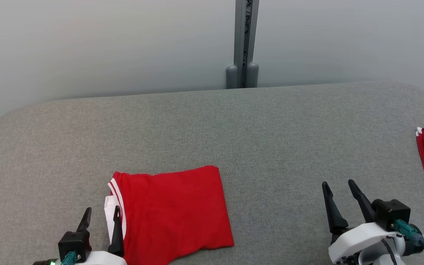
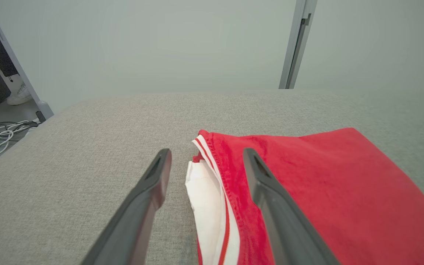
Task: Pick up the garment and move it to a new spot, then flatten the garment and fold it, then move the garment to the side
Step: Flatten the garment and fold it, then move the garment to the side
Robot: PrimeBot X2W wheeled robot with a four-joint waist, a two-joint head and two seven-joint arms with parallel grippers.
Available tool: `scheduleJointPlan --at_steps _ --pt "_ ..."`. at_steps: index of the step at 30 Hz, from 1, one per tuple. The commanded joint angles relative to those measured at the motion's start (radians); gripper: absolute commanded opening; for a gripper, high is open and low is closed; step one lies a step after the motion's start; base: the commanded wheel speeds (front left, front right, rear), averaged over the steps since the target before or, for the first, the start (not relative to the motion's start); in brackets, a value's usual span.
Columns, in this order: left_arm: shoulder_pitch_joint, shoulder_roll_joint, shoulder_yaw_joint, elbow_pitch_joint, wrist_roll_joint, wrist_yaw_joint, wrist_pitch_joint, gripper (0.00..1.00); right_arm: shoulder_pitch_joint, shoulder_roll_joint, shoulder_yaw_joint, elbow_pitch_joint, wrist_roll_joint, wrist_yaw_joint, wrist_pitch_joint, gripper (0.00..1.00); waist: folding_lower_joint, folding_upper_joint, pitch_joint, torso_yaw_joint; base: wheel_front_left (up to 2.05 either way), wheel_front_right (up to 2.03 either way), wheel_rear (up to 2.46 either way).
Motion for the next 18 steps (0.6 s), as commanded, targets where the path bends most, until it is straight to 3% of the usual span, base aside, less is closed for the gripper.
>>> scheduleJointPlan --at_steps 1,10,18 --pt "0.005 0.004 0.002 -0.005 -0.005 0.003 -0.001 1.0 0.005 -0.005 -0.001 -0.006 -0.002 0.0 -0.005 1.0 0.0 0.0 0.001 0.002 0.0 0.0 0.0" --pt "-0.01 0.004 -0.011 -0.012 -0.017 0.008 -0.001 1.0 -0.001 -0.005 0.013 -0.012 0.001 0.0 -0.005 1.0 0.0 0.0 0.024 0.026 0.0 0.0 0.0" --pt "-0.05 0.004 -0.052 -0.022 -0.035 0.016 -0.001 1.0 -0.039 -0.004 0.072 0.004 0.026 0.0 -0.005 1.0 0.0 0.0 0.097 0.112 0.0 0.0 0.0"
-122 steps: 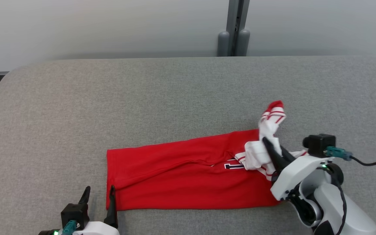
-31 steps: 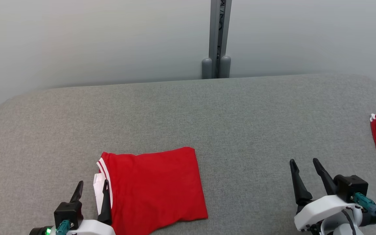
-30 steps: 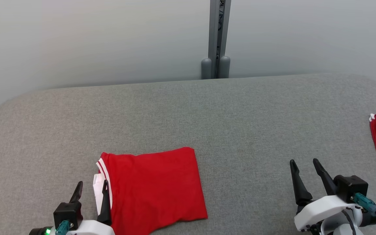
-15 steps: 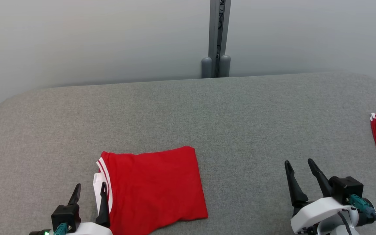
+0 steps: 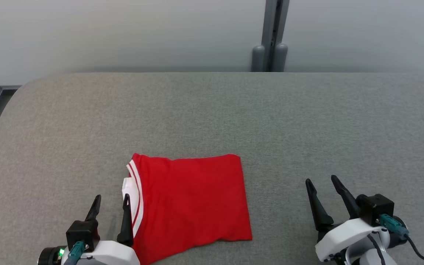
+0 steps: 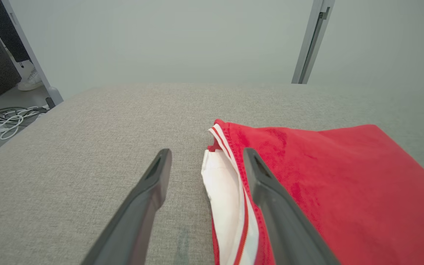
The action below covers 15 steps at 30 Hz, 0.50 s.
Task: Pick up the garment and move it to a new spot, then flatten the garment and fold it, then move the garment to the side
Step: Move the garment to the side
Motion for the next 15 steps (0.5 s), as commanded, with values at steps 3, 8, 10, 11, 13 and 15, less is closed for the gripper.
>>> scheduleJointPlan --at_steps 3,8,10,11,13,15 --pt "-0.026 0.004 -0.016 -0.002 -0.007 0.004 -0.001 1.0 -0.03 -0.005 0.04 0.023 0.03 0.0 -0.005 1.0 0.0 0.0 0.051 0.073 0.0 0.0 0.0" --pt "-0.034 0.004 -0.039 -0.004 -0.017 0.011 -0.001 1.0 -0.072 -0.005 0.128 0.079 0.078 0.0 -0.005 1.0 0.0 0.0 0.079 0.145 0.0 0.0 0.0" --pt "-0.036 0.004 -0.045 -0.004 -0.02 0.013 -0.001 1.0 -0.087 -0.006 0.158 0.104 0.108 0.0 -0.005 1.0 0.0 0.0 0.087 0.168 0.0 0.0 0.0" --pt "-0.036 0.004 -0.047 -0.005 -0.02 0.014 -0.001 1.0 -0.094 -0.005 0.178 0.115 0.118 0.0 -0.005 1.0 0.0 0.0 0.09 0.178 0.0 0.0 0.0" --pt "-0.036 0.004 -0.05 -0.006 -0.025 0.014 -0.001 1.0 -0.106 -0.006 0.205 0.147 0.154 0.0 -0.005 1.0 0.0 0.0 0.095 0.196 0.0 0.0 0.0" --pt "-0.037 0.004 -0.055 -0.008 -0.026 0.015 -0.001 1.0 -0.124 -0.005 0.233 0.177 0.177 0.0 -0.005 1.0 0.0 0.0 0.099 0.208 0.0 0.0 0.0"
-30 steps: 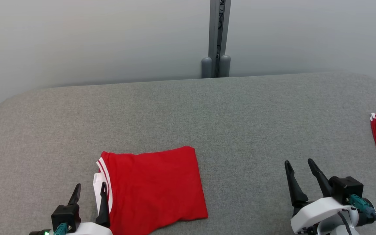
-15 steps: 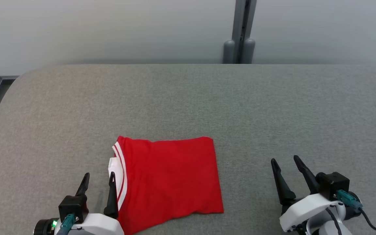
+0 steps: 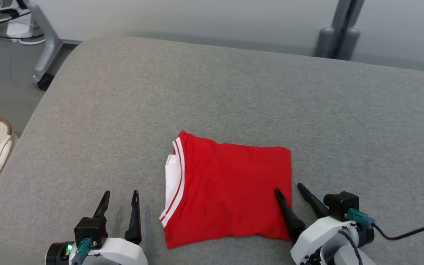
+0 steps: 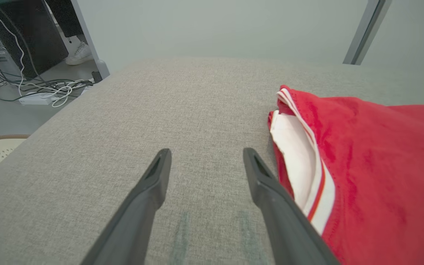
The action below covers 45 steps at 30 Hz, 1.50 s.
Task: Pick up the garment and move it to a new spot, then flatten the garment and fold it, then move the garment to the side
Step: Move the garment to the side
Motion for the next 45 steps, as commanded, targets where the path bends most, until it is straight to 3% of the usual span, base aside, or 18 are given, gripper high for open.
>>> scheduleJointPlan --at_steps 1,5,6,8,9,17,35,42,45 --pt "-0.02 0.003 -0.004 -0.005 -0.008 0.004 -0.001 1.0 -0.019 -0.007 0.013 0.019 0.015 0.0 -0.005 1.0 0.0 0.0 0.014 0.024 0.0 0.0 0.0" --pt "-0.021 0.003 -0.01 -0.009 -0.009 0.009 -0.001 1.0 -0.055 -0.006 0.093 0.085 0.1 0.0 -0.003 1.0 0.0 0.0 0.021 0.034 0.0 0.0 0.0" --pt "-0.024 0.003 -0.013 -0.01 -0.009 0.009 -0.001 1.0 -0.065 -0.004 0.103 0.095 0.109 0.0 -0.002 0.87 0.0 0.0 0.023 0.033 0.0 0.0 0.0" --pt "-0.026 0.003 -0.017 -0.01 -0.008 0.008 -0.001 1.0 -0.081 -0.005 0.122 0.106 0.122 0.0 -0.002 0.09 0.0 0.0 0.025 0.026 0.0 0.0 0.0" --pt "-0.029 0.003 -0.018 -0.01 -0.006 0.007 -0.001 1.0 -0.088 -0.006 0.126 0.11 0.127 0.0 -0.002 0.0 0.0 0.0 0.025 0.019 0.0 0.0 0.0" --pt "-0.027 0.003 -0.005 -0.004 0.021 -0.008 -0.001 1.0 -0.1 -0.01 0.099 0.113 0.133 0.0 -0.003 0.0 0.0 0.0 -0.002 -0.1 0.0 0.0 0.0" --pt "-0.066 0.003 0.012 0.013 0.047 -0.031 -0.001 1.0 -0.066 -0.007 0.032 0.071 0.118 0.0 -0.003 0.0 0.0 0.0 -0.005 -0.593 0.0 0.0 0.0" --pt "-0.086 0.003 0.017 0.023 0.058 -0.042 -0.001 1.0 -0.073 -0.007 0.021 0.038 0.136 0.0 -0.003 0.0 0.0 0.0 0.017 -0.732 0.0 0.0 0.0" --pt "-0.098 0.003 0.009 0.028 0.061 -0.046 -0.001 1.0 -0.073 -0.007 0.015 0.029 0.135 0.0 -0.003 0.0 0.0 0.0 0.023 -0.757 0.0 0.0 0.0"
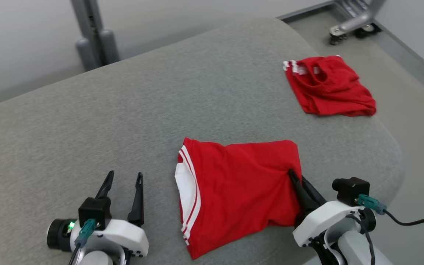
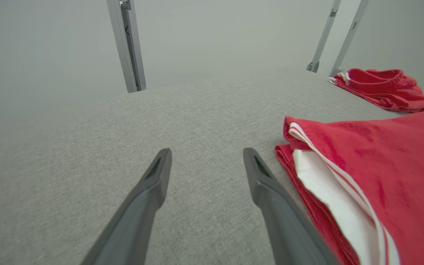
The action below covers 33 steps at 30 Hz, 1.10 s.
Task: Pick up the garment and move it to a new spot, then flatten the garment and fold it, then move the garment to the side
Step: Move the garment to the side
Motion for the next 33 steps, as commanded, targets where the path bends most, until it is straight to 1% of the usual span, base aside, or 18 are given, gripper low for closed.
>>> scheduleJointPlan --at_steps 1,5,9,13,17,20,25,33 --pt "-0.028 0.005 -0.005 0.002 0.006 -0.005 -0.001 1.0 -0.004 -0.006 -0.011 -0.007 -0.001 0.0 0.0 0.0 0.0 0.0 0.021 -0.05 0.0 0.0 0.0" --pt "-0.05 0.007 -0.031 0.011 0.006 -0.008 -0.001 1.0 -0.014 -0.004 -0.041 -0.026 -0.023 0.0 0.0 0.0 0.0 0.0 0.035 -0.054 0.0 0.0 0.0" --pt "-0.06 0.005 -0.034 0.007 0.016 -0.008 -0.001 1.0 -0.061 -0.006 -0.067 -0.041 -0.068 0.0 0.0 0.0 0.0 0.0 0.053 -0.051 0.0 0.0 0.0" --pt "-0.068 0.006 -0.035 0.014 0.032 -0.012 -0.001 1.0 -0.156 -0.006 -0.106 -0.014 -0.144 0.0 0.0 0.0 0.0 0.0 0.08 -0.012 0.0 0.0 0.0" --pt "-0.085 0.005 -0.043 0.014 0.046 -0.016 -0.001 1.0 -0.266 -0.022 -0.202 0.037 -0.222 0.0 0.0 0.0 0.0 0.0 0.107 0.042 0.0 0.0 0.0" --pt "-0.091 0.005 -0.046 0.012 0.059 -0.018 -0.001 1.0 -0.337 -0.05 -0.279 0.07 -0.291 0.0 0.0 0.0 0.0 0.0 0.125 0.081 0.0 0.0 0.0" --pt "-0.109 0.005 -0.039 0.008 0.079 -0.022 -0.001 1.0 -0.43 -0.119 -0.415 0.151 -0.401 0.0 0.0 0.0 0.0 0.0 0.15 0.136 0.0 0.0 0.0" --pt "-0.129 0.005 -0.053 -0.008 0.094 -0.027 -0.001 1.0 -0.508 -0.237 -0.665 0.273 -0.575 0.0 0.0 0.0 0.0 0.0 0.18 0.216 0.0 0.0 0.0"
